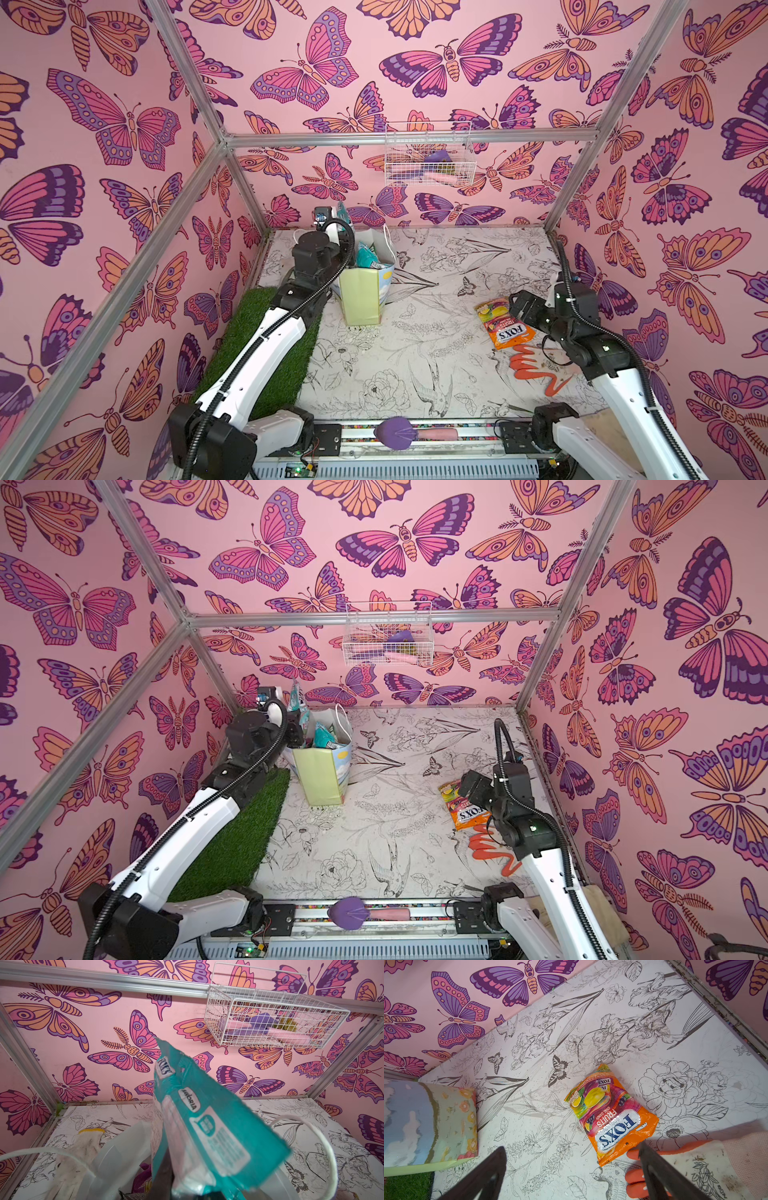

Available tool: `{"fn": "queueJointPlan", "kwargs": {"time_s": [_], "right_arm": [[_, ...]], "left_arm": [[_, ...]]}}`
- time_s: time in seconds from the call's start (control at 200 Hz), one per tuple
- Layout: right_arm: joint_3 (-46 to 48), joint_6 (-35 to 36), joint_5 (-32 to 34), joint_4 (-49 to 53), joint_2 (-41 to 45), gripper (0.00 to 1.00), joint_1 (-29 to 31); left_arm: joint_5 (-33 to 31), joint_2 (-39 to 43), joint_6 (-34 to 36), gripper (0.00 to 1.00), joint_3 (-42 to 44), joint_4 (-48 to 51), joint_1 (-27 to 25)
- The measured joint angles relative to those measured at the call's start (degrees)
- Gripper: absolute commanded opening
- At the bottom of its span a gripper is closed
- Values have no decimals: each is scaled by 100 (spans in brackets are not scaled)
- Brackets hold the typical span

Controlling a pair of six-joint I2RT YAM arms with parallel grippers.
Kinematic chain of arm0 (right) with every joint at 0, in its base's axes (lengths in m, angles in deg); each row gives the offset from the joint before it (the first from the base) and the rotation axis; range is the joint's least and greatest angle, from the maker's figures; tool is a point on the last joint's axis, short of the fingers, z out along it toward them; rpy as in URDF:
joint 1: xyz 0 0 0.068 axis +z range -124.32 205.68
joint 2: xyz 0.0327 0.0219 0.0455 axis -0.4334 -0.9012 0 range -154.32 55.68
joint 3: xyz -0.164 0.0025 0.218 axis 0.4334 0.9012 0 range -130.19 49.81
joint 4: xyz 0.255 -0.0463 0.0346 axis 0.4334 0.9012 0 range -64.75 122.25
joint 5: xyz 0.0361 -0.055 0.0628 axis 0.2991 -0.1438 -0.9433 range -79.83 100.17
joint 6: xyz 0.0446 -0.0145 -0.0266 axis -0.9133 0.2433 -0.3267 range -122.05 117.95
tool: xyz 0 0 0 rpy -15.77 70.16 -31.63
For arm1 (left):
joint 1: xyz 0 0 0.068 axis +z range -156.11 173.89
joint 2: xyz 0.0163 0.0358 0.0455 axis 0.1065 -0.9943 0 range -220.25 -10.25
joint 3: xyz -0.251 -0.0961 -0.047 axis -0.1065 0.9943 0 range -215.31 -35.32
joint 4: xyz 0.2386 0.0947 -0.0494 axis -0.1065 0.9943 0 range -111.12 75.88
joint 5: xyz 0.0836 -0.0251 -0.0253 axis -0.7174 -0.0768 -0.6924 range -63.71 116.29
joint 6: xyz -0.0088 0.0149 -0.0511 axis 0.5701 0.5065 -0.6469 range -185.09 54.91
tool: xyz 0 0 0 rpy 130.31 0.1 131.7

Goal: Place the snacks into the paper bag
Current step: 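Carry the teal bag with the left gripper over the paper bag, then lower the teal bag into the paper bag and open the left gripper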

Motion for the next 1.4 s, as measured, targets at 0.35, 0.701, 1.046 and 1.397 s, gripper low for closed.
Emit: {"fn": "queueJointPlan", "kwargs": {"time_s": [0.35,0.701,1.046,1.397], "right_arm": [[76,0,0,-9,0,100,0],[103,-37,-20,-24,2,100,0],[118,-85,-44,-42,11,100,0],[175,-101,-46,-79,11,100,0]], "left_arm": [[105,11,-166,13,404,-146,0],[101,361,-245,15,807,-160,0],[98,404,-245,16,981,-162,0],[101,411,-249,39,988,-199,-9]]}}
